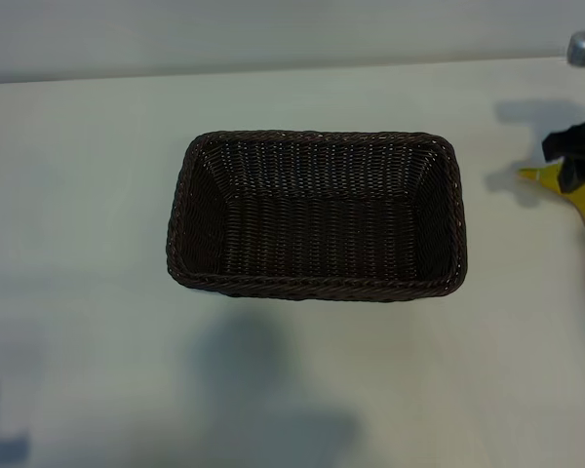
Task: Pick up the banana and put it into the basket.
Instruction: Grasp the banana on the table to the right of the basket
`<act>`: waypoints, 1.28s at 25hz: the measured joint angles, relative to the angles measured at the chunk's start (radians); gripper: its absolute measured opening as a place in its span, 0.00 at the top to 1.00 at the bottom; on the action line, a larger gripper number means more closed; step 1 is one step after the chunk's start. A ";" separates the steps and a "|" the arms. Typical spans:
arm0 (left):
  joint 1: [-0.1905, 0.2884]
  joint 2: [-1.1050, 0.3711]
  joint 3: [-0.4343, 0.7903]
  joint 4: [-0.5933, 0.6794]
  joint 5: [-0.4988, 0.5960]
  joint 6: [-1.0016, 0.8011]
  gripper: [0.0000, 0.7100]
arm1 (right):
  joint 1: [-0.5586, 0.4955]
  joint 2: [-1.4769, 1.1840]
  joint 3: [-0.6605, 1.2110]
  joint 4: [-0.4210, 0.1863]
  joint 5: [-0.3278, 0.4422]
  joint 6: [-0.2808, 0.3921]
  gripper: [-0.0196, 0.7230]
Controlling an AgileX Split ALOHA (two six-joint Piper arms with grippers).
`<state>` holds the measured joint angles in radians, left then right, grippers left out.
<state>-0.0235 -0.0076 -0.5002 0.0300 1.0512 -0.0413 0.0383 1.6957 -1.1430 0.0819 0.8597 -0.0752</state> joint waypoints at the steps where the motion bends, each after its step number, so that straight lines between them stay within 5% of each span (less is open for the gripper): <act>1: 0.000 0.000 0.000 0.000 0.000 0.000 0.21 | 0.000 0.007 0.000 -0.013 0.000 0.001 0.18; 15: 0.000 0.000 0.000 0.000 0.000 0.000 0.21 | -0.010 0.021 0.000 -0.167 -0.016 0.012 0.18; 23: 0.000 0.000 0.000 0.000 0.000 0.000 0.21 | -0.105 0.036 -0.002 -0.120 -0.062 -0.002 0.18; 32: 0.000 0.000 0.000 0.000 0.000 -0.004 0.21 | -0.125 0.139 -0.002 0.013 -0.062 -0.098 0.18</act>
<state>-0.0235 -0.0076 -0.5002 0.0300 1.0512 -0.0450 -0.0864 1.8349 -1.1449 0.0948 0.7982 -0.1731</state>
